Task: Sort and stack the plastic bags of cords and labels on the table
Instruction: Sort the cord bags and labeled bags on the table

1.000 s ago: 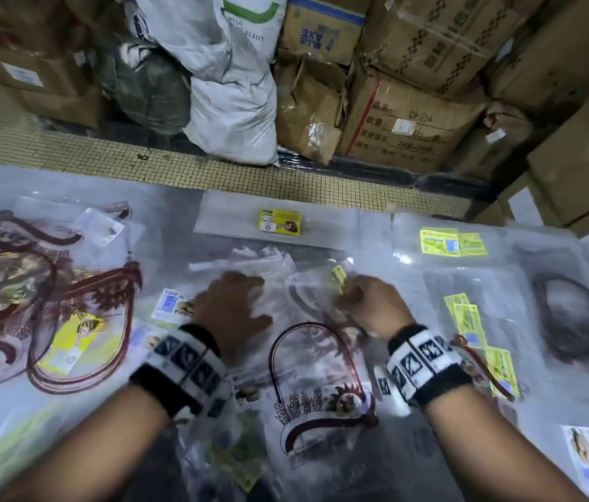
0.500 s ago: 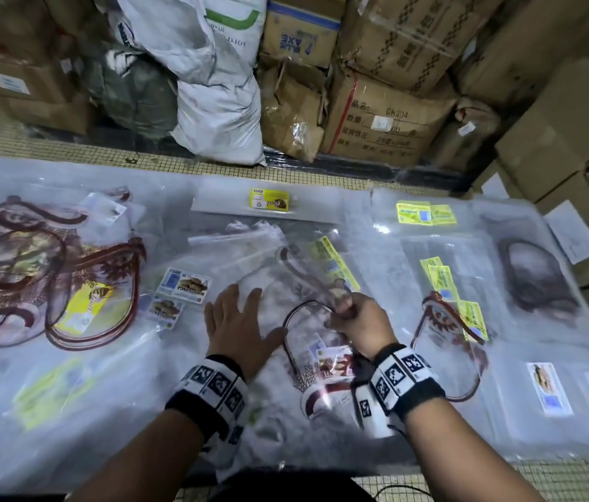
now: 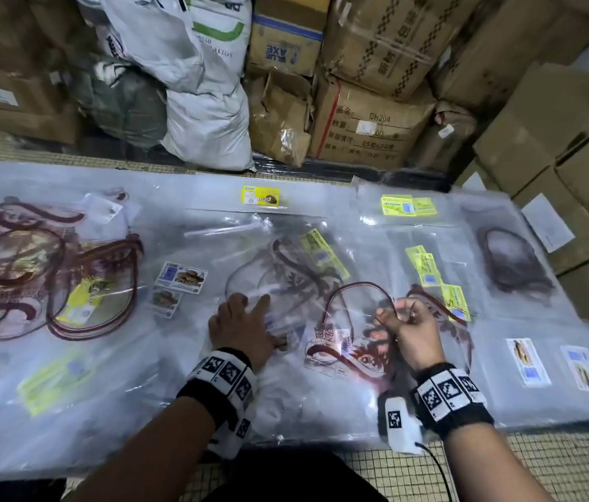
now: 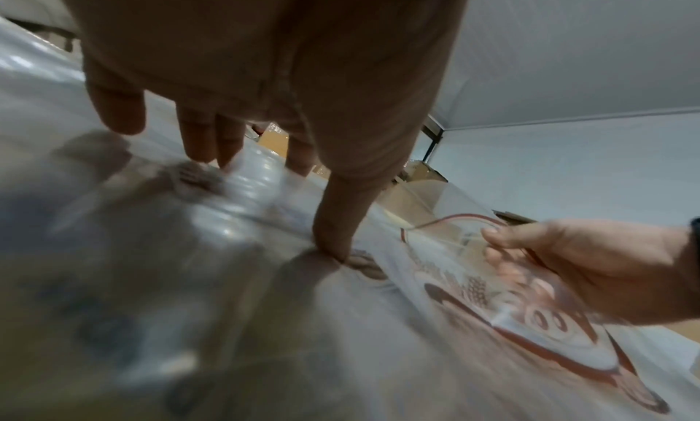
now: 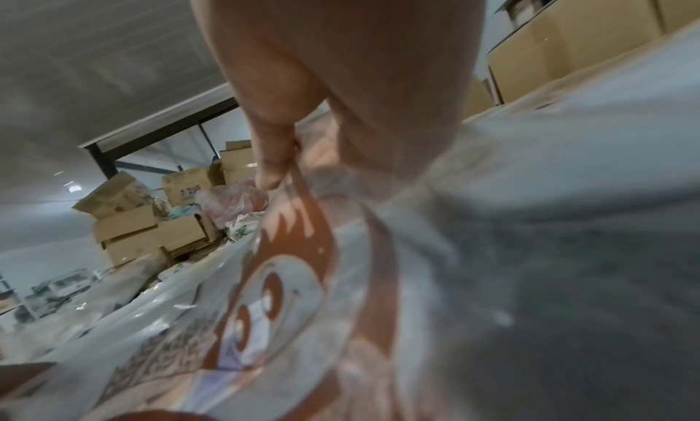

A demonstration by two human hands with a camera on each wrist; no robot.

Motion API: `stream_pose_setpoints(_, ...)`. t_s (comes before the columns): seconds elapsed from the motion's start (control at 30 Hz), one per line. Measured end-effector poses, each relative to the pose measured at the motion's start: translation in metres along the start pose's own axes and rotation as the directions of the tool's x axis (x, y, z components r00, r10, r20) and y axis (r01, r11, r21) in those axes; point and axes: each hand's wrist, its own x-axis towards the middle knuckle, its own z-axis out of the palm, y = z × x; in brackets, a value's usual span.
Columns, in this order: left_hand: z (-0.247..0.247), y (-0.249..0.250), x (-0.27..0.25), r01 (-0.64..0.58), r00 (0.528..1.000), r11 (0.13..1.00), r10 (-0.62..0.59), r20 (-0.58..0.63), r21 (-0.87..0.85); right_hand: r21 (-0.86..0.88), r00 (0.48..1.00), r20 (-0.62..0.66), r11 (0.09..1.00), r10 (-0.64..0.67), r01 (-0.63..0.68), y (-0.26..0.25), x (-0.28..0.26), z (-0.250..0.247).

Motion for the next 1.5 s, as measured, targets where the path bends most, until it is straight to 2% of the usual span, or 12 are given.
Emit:
stream_pose_setpoints(0.33,-0.015,0.034,0.016,-0.065,0.998,0.998,0.065,0.017,0.023,0.092,0.989,0.060,0.986,0.137,-0.142,-0.003,-0.001,-0.015)
stream_pose_setpoints(0.43,-0.008,0.051,0.027,-0.001,0.998,0.998,-0.003,0.061,0.059,0.126,0.988,0.074,0.982,0.133,-0.141,0.000,0.001,-0.013)
stream_pose_setpoints(0.6,-0.008,0.051,0.032,0.038,0.999,0.999,-0.038,0.017,-0.036,0.132,0.977,0.146,0.976,0.156,-0.176,0.005,0.011,-0.019)
stream_pose_setpoints(0.77,-0.010,0.043,0.028,0.028,0.999,0.996,-0.024,0.048,-0.089,0.102,0.986,0.121,0.986,0.118,-0.130,0.009,0.022,-0.020)
stream_pose_setpoints(0.9,-0.011,0.027,0.031,0.095,0.993,0.988,-0.085,0.084,-0.125,0.077,0.992,0.114,0.995,0.059,-0.068,0.008,0.032,-0.022)
stream_pose_setpoints(1.1,-0.017,0.035,0.031,0.193,0.981,0.975,-0.196,-0.008,-0.113,0.140,0.996,0.042,0.988,-0.074,0.067,-0.012,0.043,-0.044)
stream_pose_setpoints(1.17,-0.011,0.059,0.035,0.116,0.987,0.989,-0.125,-0.105,-0.090,0.192,0.994,0.021,0.977,-0.103,0.097,-0.019,0.049,-0.063)
stream_pose_setpoints(1.2,-0.006,0.076,0.037,0.010,0.993,0.998,-0.018,-0.117,-0.070,0.206,0.993,0.005,0.972,-0.117,0.114,-0.023,0.051,-0.074)
stream_pose_setpoints(1.27,0.004,0.113,0.040,-0.252,0.967,0.968,0.252,0.022,-0.017,0.213,0.990,-0.036,0.967,-0.136,0.140,-0.029,0.053,-0.098)
stream_pose_setpoints(1.33,0.014,0.151,0.037,-0.411,0.895,0.910,0.392,0.213,0.052,0.233,0.989,-0.060,0.962,-0.133,0.143,-0.033,0.052,-0.121)
stream_pose_setpoints(1.4,0.029,0.180,0.032,-0.398,0.885,0.915,0.362,0.292,0.074,0.258,0.991,-0.075,0.958,-0.111,0.127,-0.033,0.049,-0.144)
stream_pose_setpoints(1.5,0.047,0.207,0.019,-0.318,0.924,0.941,0.279,0.261,0.119,0.325,0.998,-0.064,0.945,-0.022,0.041,-0.027,0.043,-0.173)
